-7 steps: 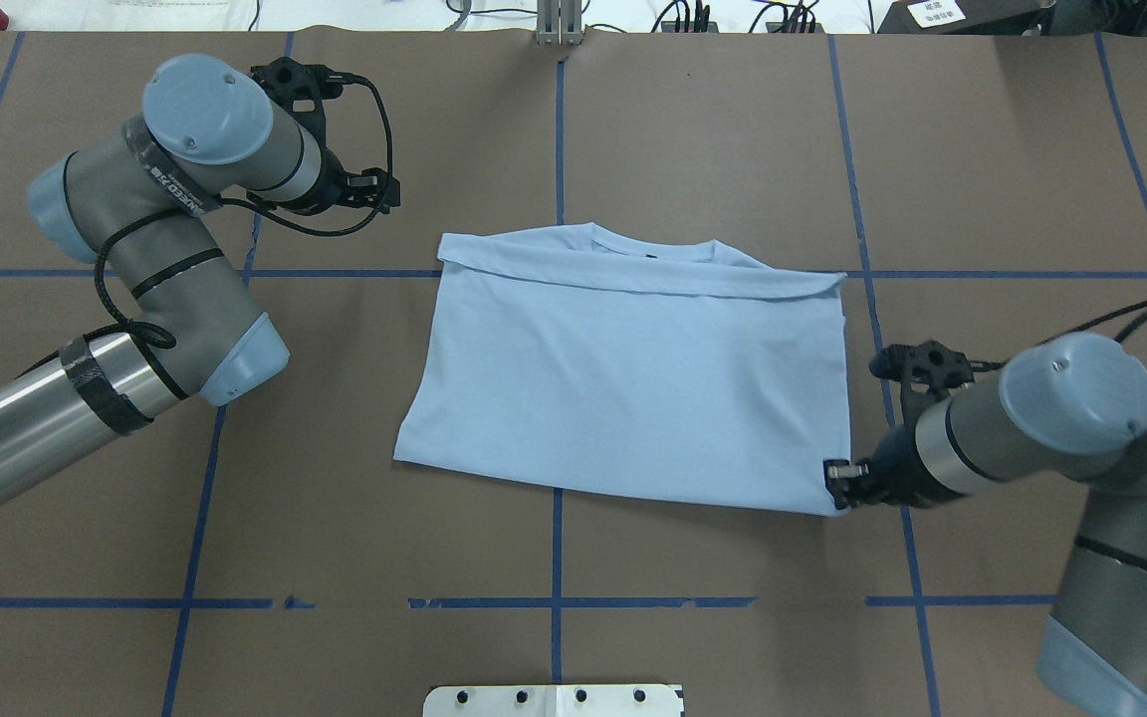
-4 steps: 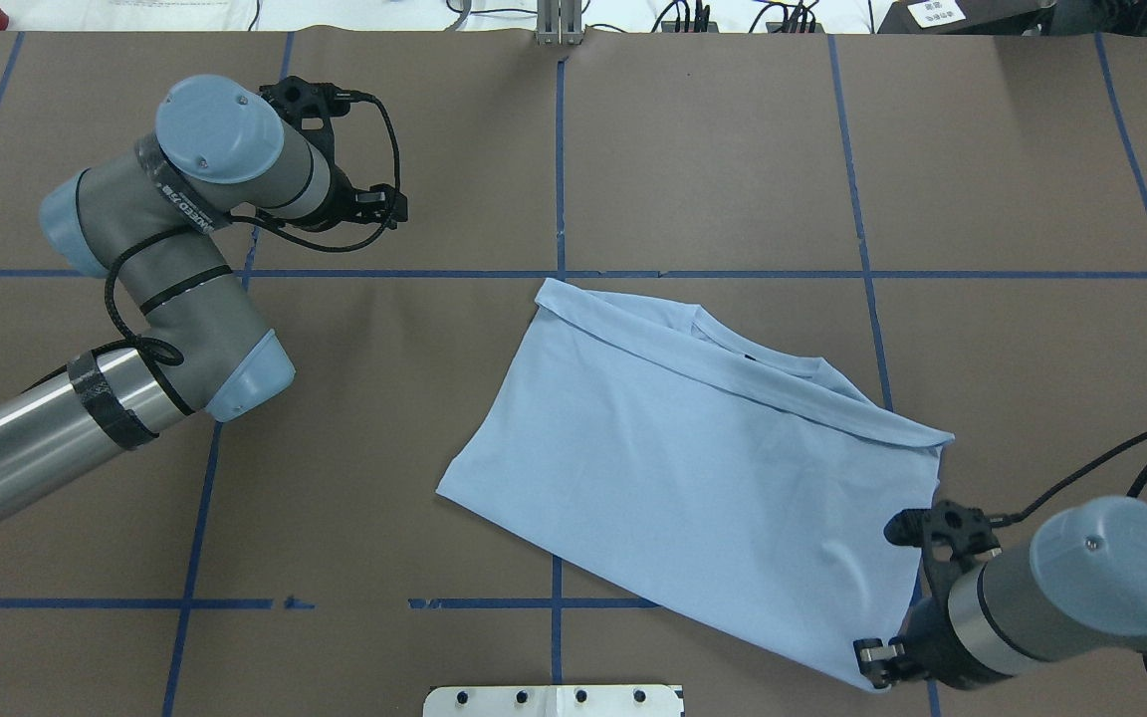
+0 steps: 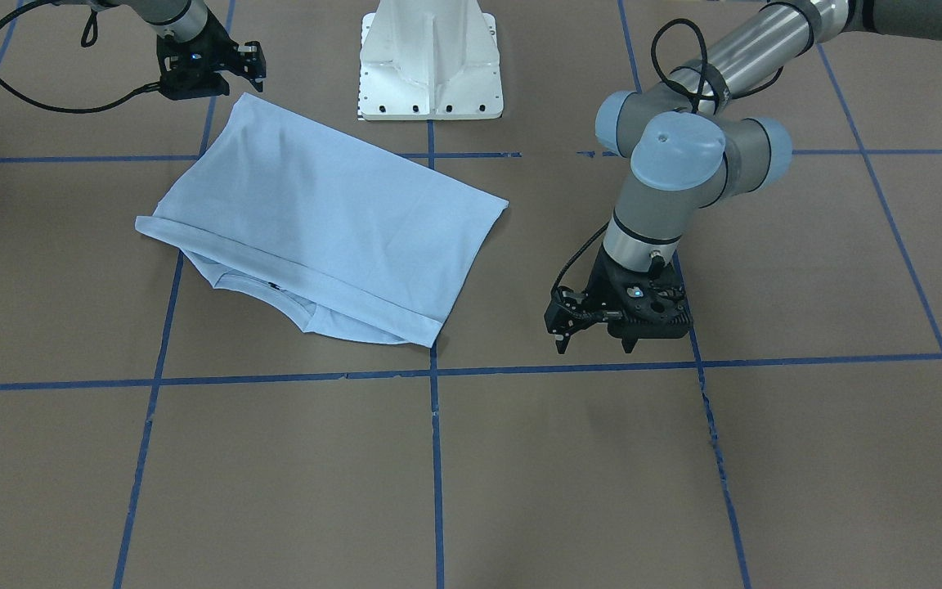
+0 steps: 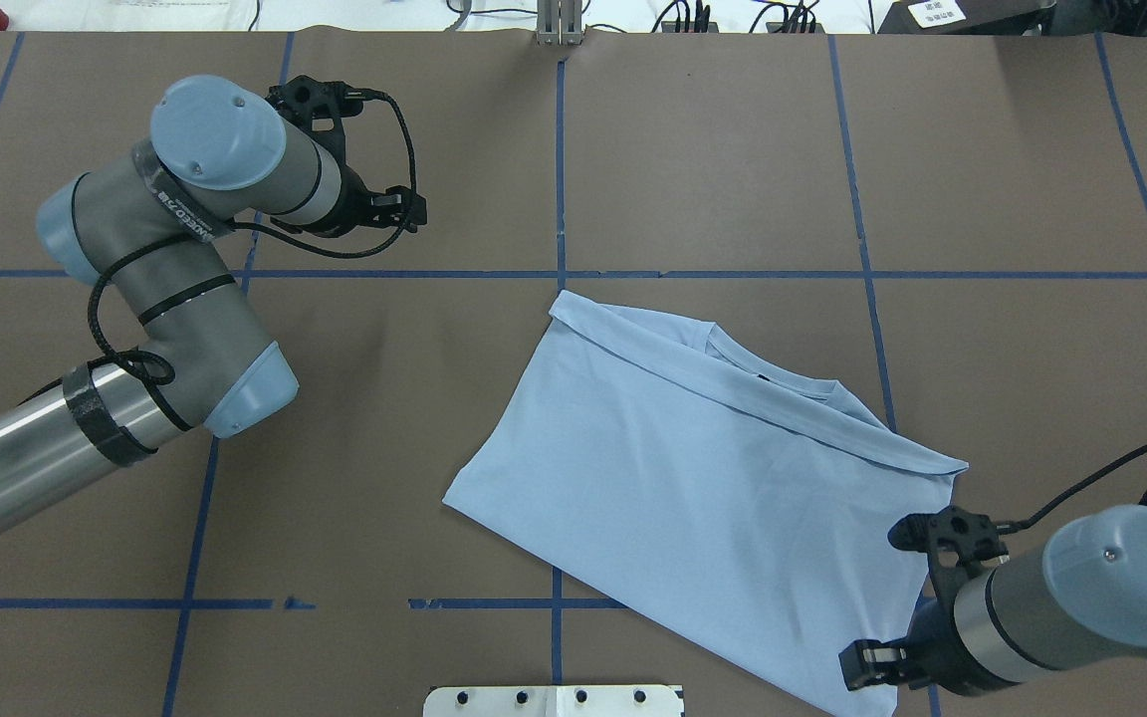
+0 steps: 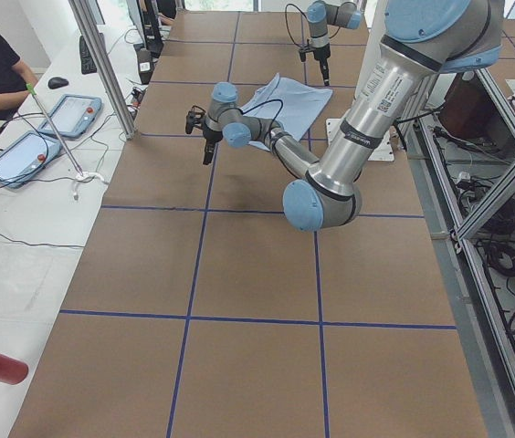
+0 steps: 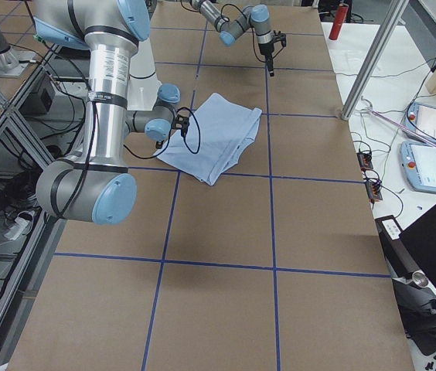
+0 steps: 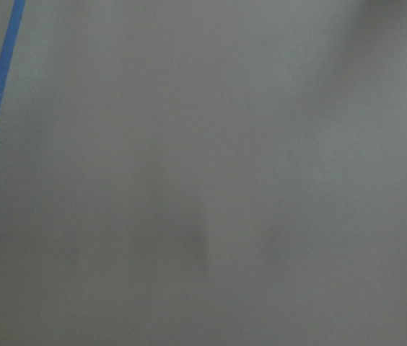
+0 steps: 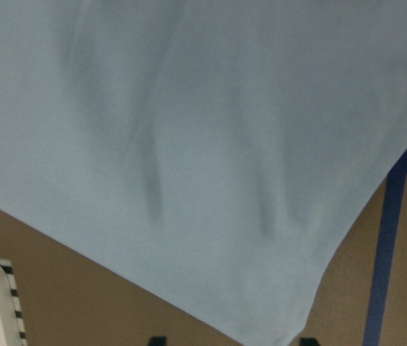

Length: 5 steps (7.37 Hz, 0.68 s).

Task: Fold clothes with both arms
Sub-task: 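Drag the folded shirt with the right gripper away from the left arm, then move the right gripper to the collar edge while the left gripper reaches the near corner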

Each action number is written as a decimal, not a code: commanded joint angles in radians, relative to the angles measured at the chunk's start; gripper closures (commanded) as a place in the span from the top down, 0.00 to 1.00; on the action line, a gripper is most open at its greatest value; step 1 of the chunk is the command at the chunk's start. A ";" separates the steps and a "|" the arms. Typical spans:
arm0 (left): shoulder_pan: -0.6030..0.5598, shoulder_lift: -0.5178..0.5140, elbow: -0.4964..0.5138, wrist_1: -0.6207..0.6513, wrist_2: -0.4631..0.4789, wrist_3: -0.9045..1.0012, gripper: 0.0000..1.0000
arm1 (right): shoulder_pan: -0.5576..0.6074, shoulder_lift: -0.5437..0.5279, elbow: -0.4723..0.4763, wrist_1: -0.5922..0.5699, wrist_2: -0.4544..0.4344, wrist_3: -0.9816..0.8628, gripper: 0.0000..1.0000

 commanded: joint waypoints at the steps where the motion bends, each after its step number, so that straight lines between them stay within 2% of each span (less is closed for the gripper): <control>1: 0.095 0.049 -0.098 0.002 -0.027 -0.208 0.99 | 0.165 0.070 -0.005 0.002 -0.002 -0.001 1.00; 3: 0.230 0.112 -0.200 0.007 -0.018 -0.477 0.98 | 0.301 0.088 -0.030 0.002 -0.005 -0.012 1.00; 5: 0.356 0.128 -0.232 0.034 0.062 -0.663 0.95 | 0.383 0.130 -0.065 0.002 -0.006 -0.013 1.00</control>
